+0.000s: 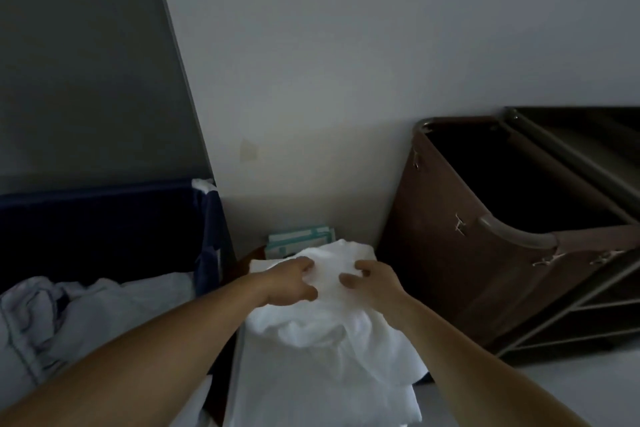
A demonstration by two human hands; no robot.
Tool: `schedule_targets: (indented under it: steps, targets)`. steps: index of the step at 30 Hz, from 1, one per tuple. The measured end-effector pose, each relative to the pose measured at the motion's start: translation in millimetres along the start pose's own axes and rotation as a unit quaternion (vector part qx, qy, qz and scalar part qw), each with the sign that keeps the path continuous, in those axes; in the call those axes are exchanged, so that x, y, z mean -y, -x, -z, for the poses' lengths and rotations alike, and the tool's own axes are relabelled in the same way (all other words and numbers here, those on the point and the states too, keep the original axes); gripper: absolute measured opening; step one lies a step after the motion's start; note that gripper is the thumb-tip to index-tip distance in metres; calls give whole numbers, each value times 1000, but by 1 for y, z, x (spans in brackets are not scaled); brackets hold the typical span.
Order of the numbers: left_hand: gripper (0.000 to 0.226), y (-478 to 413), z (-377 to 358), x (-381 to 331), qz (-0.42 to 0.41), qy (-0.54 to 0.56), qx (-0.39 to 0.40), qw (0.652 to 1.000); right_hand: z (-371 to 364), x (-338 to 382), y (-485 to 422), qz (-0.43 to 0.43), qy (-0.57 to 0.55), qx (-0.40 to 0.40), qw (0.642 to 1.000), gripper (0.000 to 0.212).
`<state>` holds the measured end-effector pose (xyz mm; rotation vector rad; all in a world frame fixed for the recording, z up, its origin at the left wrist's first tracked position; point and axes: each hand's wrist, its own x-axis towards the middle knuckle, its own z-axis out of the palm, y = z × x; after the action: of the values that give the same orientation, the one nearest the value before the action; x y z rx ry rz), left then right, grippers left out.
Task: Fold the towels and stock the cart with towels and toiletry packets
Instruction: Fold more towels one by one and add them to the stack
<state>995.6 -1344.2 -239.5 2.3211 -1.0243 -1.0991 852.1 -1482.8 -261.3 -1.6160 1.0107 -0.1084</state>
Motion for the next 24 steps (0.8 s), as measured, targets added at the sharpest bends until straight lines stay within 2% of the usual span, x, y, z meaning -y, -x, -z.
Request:
schedule_targets:
  steps: [3,6,9,12,15,19,21,24]
  targets:
    - [77,9,19,-15,-36,-17,9,999,-3,29,8,79,0,-33,996,45]
    - [83,29,54,-30,-108,-31,-38,993,4,84,31,207,-31,27,978,44]
    - [85,58,89,-50,-161,11,-40,986,15,142,61,291,-62,70,952,37]
    - [64,86,113,-67,-189,60,-20,980,25,183,84,348,-66,88,931,30]
    - [56,112,128,-81,-196,138,-32,970,37,209,96,407,-1,46,912,34]
    - [54,134,141,-95,-221,281,-109,928,47,226,108,415,-15,2,910,36]
    - [54,144,148,-102,-244,319,-75,913,52,235,117,431,-41,-24,901,31]
    - [59,155,162,-106,-256,311,-14,915,68,256,134,469,-113,-60,874,29]
